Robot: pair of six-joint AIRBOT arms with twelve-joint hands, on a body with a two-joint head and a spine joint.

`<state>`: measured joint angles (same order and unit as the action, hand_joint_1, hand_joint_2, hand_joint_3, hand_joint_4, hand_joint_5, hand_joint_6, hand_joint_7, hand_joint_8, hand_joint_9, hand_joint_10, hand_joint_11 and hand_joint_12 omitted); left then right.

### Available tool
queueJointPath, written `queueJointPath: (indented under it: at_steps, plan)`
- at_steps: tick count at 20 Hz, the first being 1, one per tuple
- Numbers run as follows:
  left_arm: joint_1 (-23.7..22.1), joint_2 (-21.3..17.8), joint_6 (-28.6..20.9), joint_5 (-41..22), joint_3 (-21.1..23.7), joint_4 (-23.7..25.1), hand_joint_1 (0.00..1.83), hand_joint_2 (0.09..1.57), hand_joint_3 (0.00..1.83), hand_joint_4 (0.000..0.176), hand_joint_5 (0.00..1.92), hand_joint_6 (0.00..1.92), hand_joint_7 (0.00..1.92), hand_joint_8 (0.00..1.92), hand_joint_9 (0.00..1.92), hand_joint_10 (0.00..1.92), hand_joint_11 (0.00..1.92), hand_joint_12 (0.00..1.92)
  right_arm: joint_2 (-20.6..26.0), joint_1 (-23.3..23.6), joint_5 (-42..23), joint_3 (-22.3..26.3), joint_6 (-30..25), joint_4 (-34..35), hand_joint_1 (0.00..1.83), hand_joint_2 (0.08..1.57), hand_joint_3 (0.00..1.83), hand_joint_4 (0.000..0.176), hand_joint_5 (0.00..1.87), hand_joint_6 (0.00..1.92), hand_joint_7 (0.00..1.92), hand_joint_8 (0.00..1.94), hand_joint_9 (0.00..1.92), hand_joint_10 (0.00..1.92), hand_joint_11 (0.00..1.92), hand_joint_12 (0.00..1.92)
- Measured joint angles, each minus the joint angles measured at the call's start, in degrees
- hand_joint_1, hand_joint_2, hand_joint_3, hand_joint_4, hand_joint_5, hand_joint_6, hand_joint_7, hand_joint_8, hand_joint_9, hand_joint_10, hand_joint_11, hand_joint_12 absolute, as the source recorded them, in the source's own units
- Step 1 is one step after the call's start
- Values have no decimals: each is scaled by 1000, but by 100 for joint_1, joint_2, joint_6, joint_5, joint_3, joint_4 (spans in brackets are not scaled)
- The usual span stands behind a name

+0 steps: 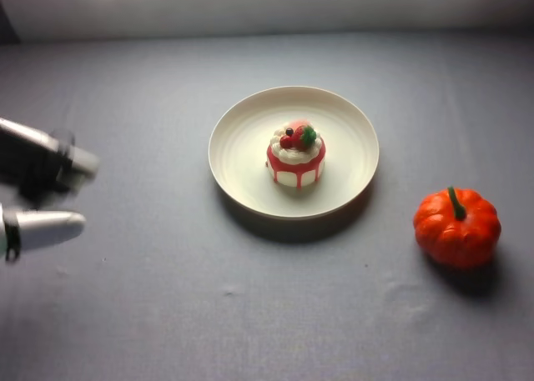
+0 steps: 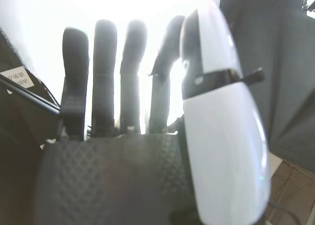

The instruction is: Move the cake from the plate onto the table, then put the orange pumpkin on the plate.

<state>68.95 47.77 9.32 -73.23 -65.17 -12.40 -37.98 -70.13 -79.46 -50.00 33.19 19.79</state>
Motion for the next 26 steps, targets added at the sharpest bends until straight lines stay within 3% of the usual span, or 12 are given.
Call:
queueJointPath:
  at_steps: [1,4,5,6,7,8,14,15,16,19,22,26]
  plan:
    - [-4,0,2,-17,0,-2,620,959,31,72,0,0,0,0,0,0,0,0,2,20,-57,0,-2,-7,442,685,257,176,0,0,0,0,0,0,0,1921]
    - [-4,-2,2,-13,0,-70,633,962,25,69,0,0,0,0,0,0,0,0,2,24,-11,0,2,35,441,692,252,176,0,0,0,0,0,0,0,1921]
    - [-4,-2,2,-7,0,-44,633,968,25,63,0,0,0,0,0,0,0,0,2,24,-13,0,2,22,444,697,253,176,0,0,0,0,0,0,0,1921]
    - [-2,-2,2,-4,0,-11,616,982,28,37,0,0,0,0,0,0,0,0,2,24,-11,0,2,9,449,696,251,176,0,0,0,0,0,0,0,1921]
    - [-2,-2,2,-7,0,-9,609,981,25,43,0,0,0,0,0,0,0,0,0,24,-11,0,2,9,455,689,247,176,0,0,0,0,0,0,0,1921]
    - [-4,-2,2,-4,0,-20,623,984,23,31,0,0,0,0,0,0,0,0,2,24,-11,0,2,11,445,700,250,176,0,0,0,0,0,0,0,1921]
    - [-24,-4,0,4,26,7,635,921,0,63,0,0,0,0,0,0,0,0,0,59,9,2,22,9,498,633,215,176,0,0,0,0,0,0,0,1921]
    - [-70,-4,2,4,24,2,651,935,0,49,0,0,0,0,0,0,0,0,0,59,7,2,24,9,504,631,215,176,0,0,0,0,0,0,0,1921]
    - [-166,0,0,0,24,17,662,936,0,8,0,0,0,0,0,0,0,0,0,61,7,2,24,9,492,616,209,176,0,0,0,0,0,0,0,1921]
    - [-238,66,0,-63,-48,87,742,935,0,0,0,0,0,0,0,0,0,0,0,61,7,0,35,7,499,592,202,176,0,0,0,0,0,0,0,1921]
    - [-632,227,2,243,-273,247,841,931,0,0,0,0,0,0,0,0,33,15,-4,87,2,0,48,4,496,608,214,176,0,0,0,0,0,0,0,1921]
    - [-1694,780,0,1086,-813,866,782,887,0,0,0,0,0,0,0,0,26,12,-4,101,0,0,48,-11,474,594,203,176,0,0,0,0,0,0,0,1921]
